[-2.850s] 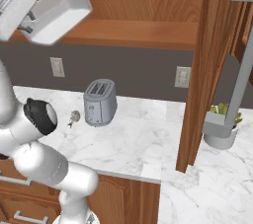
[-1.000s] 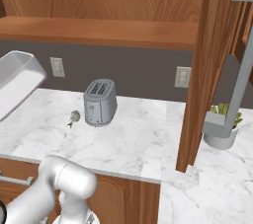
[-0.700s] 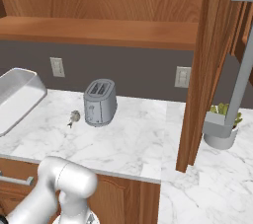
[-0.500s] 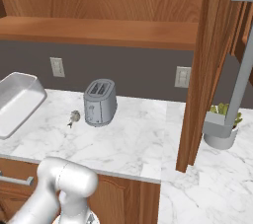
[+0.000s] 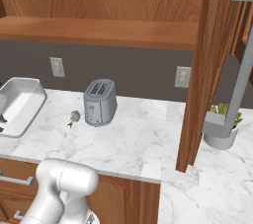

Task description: Retrieve the tupperware from the cabinet, then place the raw meat into the tupperware to avoid contamination.

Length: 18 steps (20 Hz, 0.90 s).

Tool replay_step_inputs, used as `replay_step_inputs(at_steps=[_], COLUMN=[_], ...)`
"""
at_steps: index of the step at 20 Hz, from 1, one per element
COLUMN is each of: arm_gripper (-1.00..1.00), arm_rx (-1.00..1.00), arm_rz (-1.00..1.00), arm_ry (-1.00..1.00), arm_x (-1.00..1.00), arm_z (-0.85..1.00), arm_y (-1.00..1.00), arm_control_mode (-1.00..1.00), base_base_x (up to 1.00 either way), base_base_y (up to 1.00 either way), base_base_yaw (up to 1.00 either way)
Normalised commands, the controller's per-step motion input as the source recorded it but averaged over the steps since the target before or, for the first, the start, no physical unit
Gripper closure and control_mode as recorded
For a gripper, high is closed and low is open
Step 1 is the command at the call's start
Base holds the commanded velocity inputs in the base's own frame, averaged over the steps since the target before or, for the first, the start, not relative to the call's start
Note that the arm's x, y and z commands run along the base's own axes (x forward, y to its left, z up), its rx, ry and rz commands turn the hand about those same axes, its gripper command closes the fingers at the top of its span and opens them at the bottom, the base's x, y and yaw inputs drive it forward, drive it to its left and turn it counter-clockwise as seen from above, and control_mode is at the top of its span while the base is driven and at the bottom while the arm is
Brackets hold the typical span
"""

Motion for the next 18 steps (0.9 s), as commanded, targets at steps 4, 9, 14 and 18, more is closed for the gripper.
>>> replay_step_inputs(at_steps=[4, 9, 14, 18], arm_gripper=[1.0, 1.0, 1.0, 1.0], arm_rx=[0.0, 0.01, 0.01, -0.02], arm_rz=[0.17, 0.16, 0.12, 0.02], arm_ry=[0.12, 0.06, 0.02, 0.08], arm_x=[0.49, 0.52, 0.47, 0.44], arm_z=[-0.33, -0.25, -0.28, -0.47], arm_y=[0.0, 0.0, 0.0, 0.0], arm_control_mode=[-1.0, -1.0, -1.0, -1.0], base_base_x=[0.0, 0.0, 0.0, 0.0], base_base_y=[0.0, 0.0, 0.0, 0.0], base_base_yaw=[0.0, 0.0, 0.0, 0.0])
